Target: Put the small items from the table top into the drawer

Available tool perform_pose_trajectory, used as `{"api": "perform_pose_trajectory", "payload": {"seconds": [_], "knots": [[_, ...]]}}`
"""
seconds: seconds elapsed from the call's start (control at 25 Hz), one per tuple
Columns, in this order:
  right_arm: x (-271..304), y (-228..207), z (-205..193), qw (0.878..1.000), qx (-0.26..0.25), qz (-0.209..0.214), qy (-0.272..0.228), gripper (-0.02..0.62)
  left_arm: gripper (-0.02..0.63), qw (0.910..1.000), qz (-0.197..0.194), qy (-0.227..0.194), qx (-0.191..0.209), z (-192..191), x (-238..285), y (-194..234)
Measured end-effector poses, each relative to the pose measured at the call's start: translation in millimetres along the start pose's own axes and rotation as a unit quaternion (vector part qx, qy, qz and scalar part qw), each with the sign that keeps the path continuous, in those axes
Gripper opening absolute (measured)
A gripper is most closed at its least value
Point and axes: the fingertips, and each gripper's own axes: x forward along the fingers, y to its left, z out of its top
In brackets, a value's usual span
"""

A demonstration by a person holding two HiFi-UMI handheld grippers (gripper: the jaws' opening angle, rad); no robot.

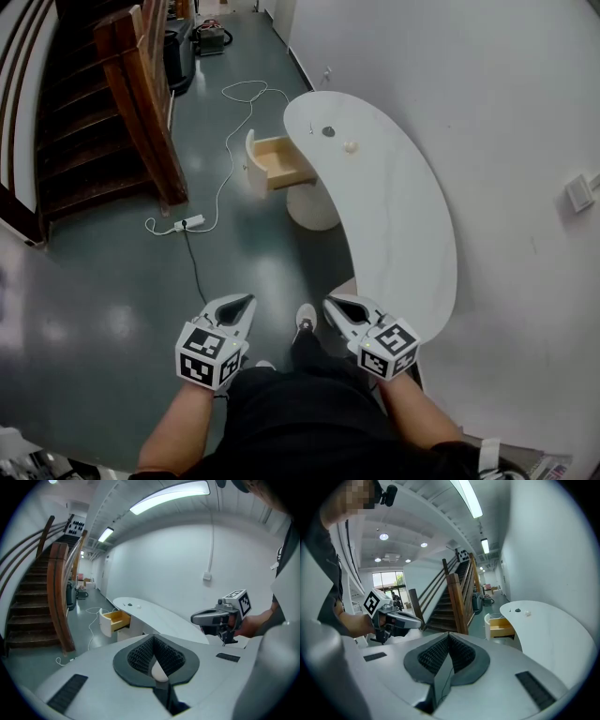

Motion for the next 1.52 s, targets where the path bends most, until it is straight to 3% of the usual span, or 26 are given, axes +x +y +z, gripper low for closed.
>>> {"api": "perform_pose_trajectory", "payload": {"seconds": [0.2, 0.4, 1.0, 1.28, 1.52], "knots": [[22, -14, 10, 1.0, 0.003, 0.012, -0.001, -0.002, 0.014, 1.0, -0.001, 0.0, -0.003, 8, 10, 9], [58, -45, 24, 1.0, 0.004, 0.028, -0.003, -0.002, 0.014, 0.9997, 0.022, 0.003, -0.005, 20, 29, 38], [136, -191, 105, 0.998, 0.0, 0.063, -0.018, -0.002, 0.014, 0.9982, 0.056, 0.008, -0.019, 116, 153, 107], [155, -248, 117, 0.997, 0.025, 0.073, -0.026, -0.002, 0.014, 0.9975, 0.067, 0.019, -0.012, 149, 206, 122], [168, -276, 104, 0.996, 0.047, 0.07, -0.02, -0.002, 0.014, 0.997, 0.067, 0.039, -0.005, 156, 232, 133]]}}
